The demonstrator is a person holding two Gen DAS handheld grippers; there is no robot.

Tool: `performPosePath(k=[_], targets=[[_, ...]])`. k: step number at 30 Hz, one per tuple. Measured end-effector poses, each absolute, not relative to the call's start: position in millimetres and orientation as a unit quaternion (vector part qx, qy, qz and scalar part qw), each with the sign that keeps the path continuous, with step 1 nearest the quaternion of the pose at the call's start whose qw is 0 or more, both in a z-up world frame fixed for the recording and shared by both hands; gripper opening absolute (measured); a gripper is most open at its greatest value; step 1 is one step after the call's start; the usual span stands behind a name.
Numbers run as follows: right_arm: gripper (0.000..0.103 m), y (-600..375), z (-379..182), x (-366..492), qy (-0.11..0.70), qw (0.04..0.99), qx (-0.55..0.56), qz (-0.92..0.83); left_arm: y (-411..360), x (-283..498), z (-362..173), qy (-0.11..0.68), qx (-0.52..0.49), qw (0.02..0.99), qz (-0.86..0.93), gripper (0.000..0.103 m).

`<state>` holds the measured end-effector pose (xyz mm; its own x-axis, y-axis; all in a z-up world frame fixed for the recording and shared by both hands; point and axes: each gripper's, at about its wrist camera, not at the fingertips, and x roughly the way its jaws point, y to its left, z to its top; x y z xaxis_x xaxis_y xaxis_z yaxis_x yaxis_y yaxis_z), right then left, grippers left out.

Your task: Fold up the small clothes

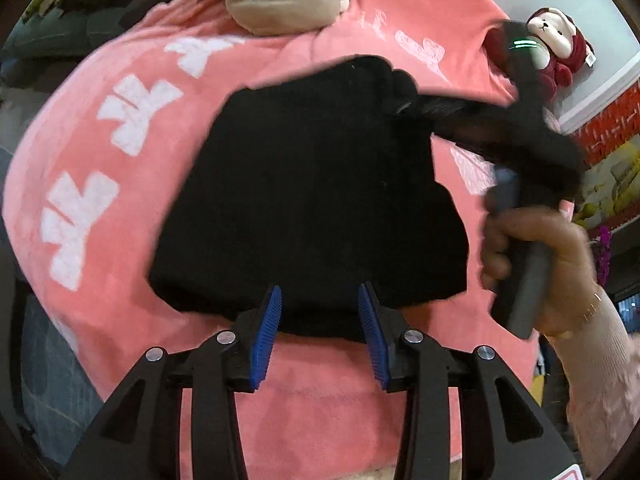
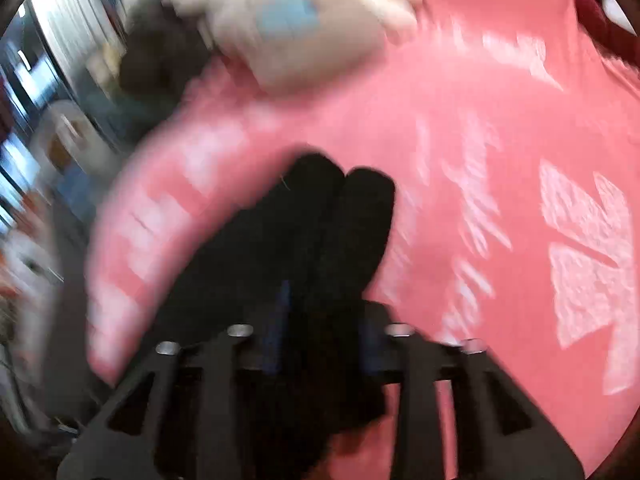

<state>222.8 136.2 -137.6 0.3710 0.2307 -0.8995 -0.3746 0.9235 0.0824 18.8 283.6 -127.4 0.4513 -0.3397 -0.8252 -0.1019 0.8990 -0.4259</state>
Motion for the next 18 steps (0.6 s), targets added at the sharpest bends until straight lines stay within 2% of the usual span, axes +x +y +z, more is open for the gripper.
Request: performPosePath(k=[4,5,9,11,13,16,18], targets=[[0.034,92.0,-105.1,183.0,0.505,0.842,0.047,0.182,286.9,15.4,-134.6,0.531,-0.219,0.816,-0.069,0.038],[0.034,87.1,-101.9,165.9,0.512,0.832,0.071,0.201,288.1,14.1,-135.3,0.531,-0.216,0.816,-0.07,0.041],[0.033,96.5,-122.4,109.0,0.549,0.796,0.081,0.243,296.0,6.2,-135.7,0.533,-0.2,0.821,-0.057,0.042],[0.022,107.4,-135.4,86.3,0.565,0.787,0.051,0.243,302.1,0.9,-135.8,0.536,-0.206,0.817,-0.047,0.042],[0.007,107.8,-138.1,74.5,0.571,0.783,0.062,0.239,308.9,-4.3,-132.9,0.535,-0.21,0.817,-0.04,0.042],[0.005,98.7,-116.1,65.7,0.554,0.777,0.143,0.264,321.0,-11.5,-126.6,0.528,-0.213,0.822,-0.028,0.042],[0.005,99.8,-119.2,60.7,0.559,0.775,0.129,0.266,325.8,-15.6,-122.7,0.526,-0.21,0.824,-0.024,0.042]])
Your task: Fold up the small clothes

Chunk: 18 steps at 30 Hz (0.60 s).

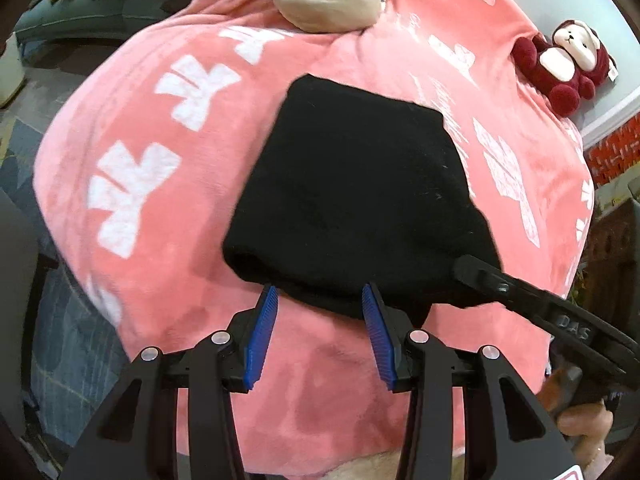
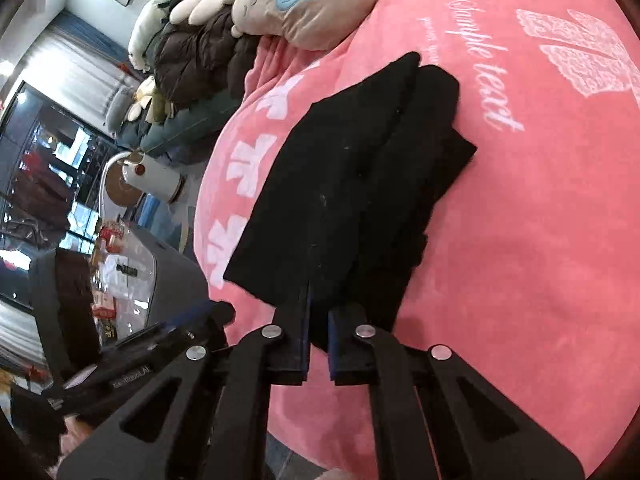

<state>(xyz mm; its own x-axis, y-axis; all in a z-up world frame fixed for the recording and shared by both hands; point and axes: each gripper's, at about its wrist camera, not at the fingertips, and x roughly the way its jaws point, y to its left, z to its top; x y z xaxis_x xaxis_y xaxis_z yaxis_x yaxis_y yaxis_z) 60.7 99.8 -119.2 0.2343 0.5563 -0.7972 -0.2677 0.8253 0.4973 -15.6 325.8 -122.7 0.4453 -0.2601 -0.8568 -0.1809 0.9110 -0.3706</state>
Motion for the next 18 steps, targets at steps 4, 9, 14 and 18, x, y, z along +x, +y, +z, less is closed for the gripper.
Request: performPosePath(k=[4,9,14,18], targets=[[0.017,91.2,-148.5,50.5,0.586,0.782,0.059,0.204,321.0,-17.5,-118.3,0.532,-0.205,0.821,-0.018,0.042],[0.027,54.5,-110.8,27.7,0.527,0.827,0.074,0.18,291.0,-24.9,-103.7,0.508,-0.191,0.84,-0.028,0.057],[0.027,51.3,-96.6,10.4,0.504,0.846,0.039,0.171,264.1,-33.7,-101.9,0.499,-0.181,0.847,-0.032,0.06],[0.029,59.6,-85.5,7.3,0.481,0.861,0.047,0.16,259.6,-41.3,-97.2,0.5,-0.154,0.852,-0.026,0.06]])
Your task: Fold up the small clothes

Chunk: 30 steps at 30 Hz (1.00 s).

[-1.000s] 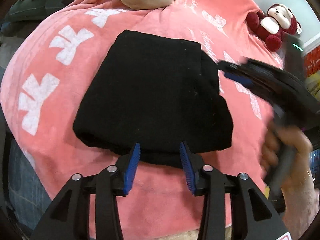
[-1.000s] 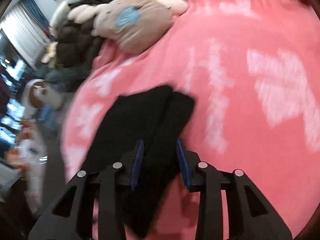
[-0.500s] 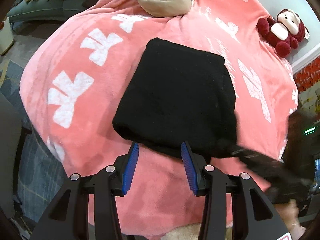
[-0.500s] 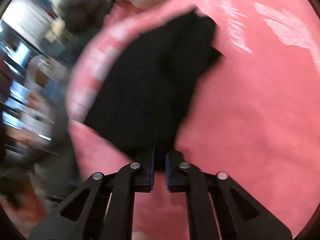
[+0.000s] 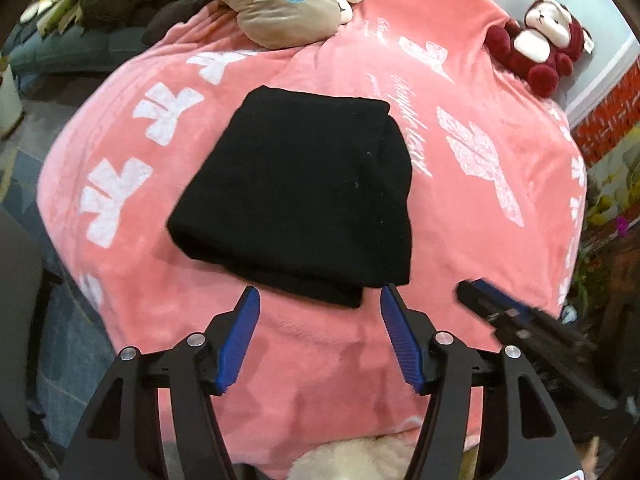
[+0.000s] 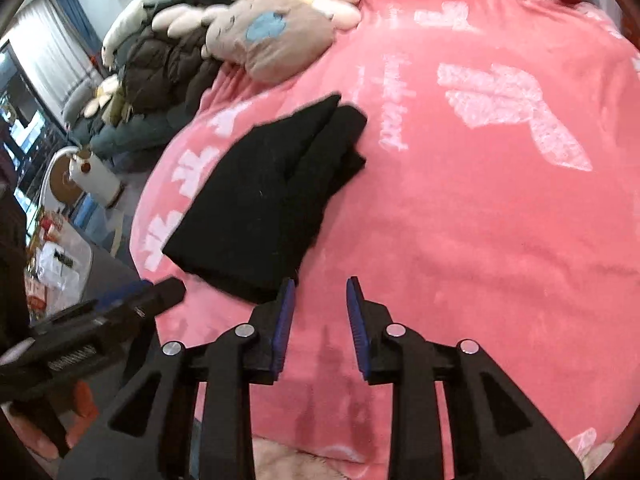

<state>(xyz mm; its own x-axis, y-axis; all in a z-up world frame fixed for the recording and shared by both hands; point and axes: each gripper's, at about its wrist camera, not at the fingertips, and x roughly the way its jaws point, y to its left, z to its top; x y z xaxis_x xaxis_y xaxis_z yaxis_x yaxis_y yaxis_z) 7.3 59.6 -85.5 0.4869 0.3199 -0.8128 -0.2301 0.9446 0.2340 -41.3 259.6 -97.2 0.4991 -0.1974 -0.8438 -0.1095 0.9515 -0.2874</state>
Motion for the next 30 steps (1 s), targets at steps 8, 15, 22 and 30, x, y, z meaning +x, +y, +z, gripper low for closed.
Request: performPosePath(k=[8,15,22,30], targets=[[0.06,85.0,-69.0,-27.5,0.42,0.901,-0.015,0.105,267.8,-61.3,-91.4,0.484,-0.081,0.872,0.006,0.06],[0.067,96.4,-71.9,-48.4,0.417,0.905,-0.013,0.086,272.2,-73.7,-90.5,0.46,-0.041,0.887,0.03,0.067],[0.068,98.1,-81.6,-54.1,0.428,0.901,-0.009,0.068,278.2,-74.2,-96.5,0.471,-0.043,0.881,0.032,0.072],[0.07,102.2,-89.0,-55.9,0.43,0.901,-0.022,0.048,266.8,-72.5,-104.4,0.465,-0.012,0.885,-0.013,0.078]])
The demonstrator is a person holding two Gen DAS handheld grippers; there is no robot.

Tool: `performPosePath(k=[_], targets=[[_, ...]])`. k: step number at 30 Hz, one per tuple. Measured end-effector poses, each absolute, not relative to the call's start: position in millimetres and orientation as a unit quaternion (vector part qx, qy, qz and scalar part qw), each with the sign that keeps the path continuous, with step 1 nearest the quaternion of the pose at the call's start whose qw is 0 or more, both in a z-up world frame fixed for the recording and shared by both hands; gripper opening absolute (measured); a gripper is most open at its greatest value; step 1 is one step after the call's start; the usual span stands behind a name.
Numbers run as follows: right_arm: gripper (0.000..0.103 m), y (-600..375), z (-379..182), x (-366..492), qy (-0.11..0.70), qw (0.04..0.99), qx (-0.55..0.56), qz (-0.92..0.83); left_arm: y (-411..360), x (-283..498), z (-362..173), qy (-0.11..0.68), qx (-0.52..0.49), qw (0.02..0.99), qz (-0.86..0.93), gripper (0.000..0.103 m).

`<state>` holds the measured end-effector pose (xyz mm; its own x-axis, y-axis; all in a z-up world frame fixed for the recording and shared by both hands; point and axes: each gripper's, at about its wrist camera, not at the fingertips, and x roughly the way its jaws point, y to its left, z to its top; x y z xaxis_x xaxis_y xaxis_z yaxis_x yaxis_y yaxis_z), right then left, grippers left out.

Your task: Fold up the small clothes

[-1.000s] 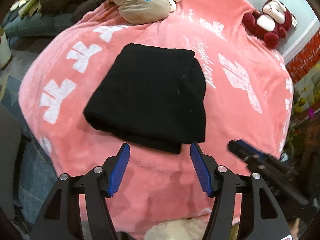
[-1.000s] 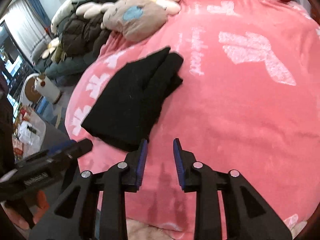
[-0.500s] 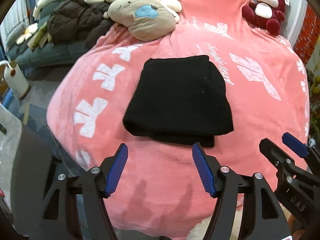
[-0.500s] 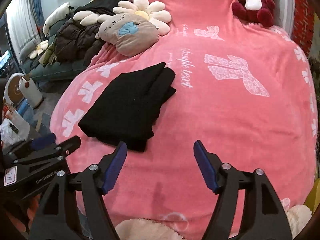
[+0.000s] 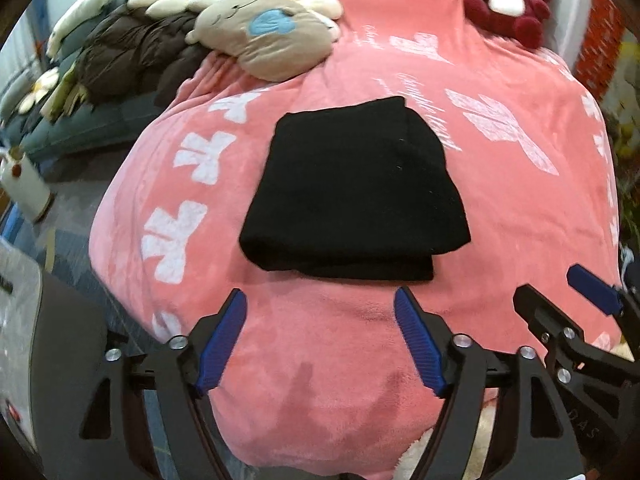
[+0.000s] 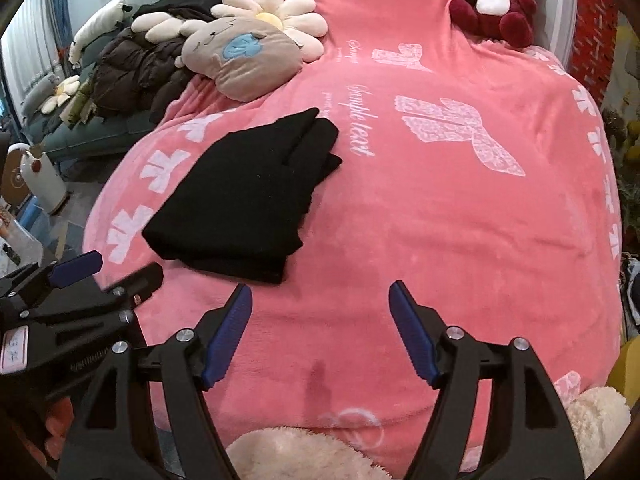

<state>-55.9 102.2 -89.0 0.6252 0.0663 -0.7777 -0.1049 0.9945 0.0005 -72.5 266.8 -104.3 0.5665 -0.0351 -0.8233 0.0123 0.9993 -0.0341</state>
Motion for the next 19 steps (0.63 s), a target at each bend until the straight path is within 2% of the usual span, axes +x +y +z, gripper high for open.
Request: performPosePath(k=[9,19], targets=[[0.071,97.8,-100.9,-44.1,0.441,0.897,-0.023,0.016,272.1,-45.4,-133.1,0.501,-0.061,0.86,-0.068,0.079],[0.075,98.5,-104.1,-41.0,0.443,0.896,-0.028,0.007,271.6,-37.7,-143.7,0.518,-0.06,0.851,-0.05,0.076]])
